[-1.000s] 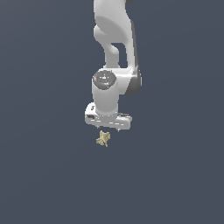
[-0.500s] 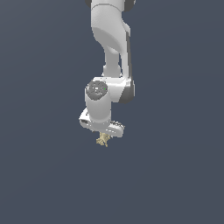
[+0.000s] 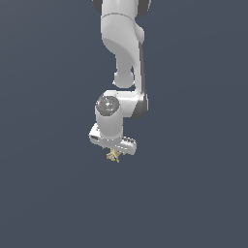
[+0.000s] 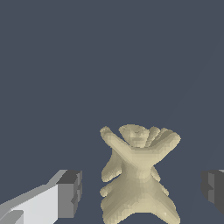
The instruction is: Pick up the object and move it to a goal position.
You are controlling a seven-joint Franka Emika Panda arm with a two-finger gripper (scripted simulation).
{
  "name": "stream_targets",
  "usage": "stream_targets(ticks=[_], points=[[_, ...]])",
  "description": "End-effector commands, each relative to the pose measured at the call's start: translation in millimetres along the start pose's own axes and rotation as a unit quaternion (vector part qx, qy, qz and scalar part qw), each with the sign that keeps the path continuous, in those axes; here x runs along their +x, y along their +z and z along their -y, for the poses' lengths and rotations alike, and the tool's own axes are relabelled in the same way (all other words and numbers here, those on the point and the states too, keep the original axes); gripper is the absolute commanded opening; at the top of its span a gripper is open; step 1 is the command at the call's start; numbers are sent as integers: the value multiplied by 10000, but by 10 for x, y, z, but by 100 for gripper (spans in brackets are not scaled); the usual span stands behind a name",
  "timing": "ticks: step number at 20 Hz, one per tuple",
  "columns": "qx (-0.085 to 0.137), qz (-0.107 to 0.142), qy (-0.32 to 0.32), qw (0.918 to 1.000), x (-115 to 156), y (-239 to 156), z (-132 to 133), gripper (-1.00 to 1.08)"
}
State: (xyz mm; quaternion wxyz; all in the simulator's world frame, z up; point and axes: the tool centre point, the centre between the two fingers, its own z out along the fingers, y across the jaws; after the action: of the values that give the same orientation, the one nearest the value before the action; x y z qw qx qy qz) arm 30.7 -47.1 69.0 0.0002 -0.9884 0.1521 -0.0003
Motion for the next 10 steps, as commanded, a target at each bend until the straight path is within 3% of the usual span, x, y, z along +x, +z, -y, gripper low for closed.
stream_targets(ticks=[1,8,9,10], points=[[-2,4,9,10000,-6,142,-6,100],[-3,3,14,10000,8,284,-3,100],[-3,3,14,10000,8,284,-3,-100],[-3,3,14,10000,8,284,-3,-100]])
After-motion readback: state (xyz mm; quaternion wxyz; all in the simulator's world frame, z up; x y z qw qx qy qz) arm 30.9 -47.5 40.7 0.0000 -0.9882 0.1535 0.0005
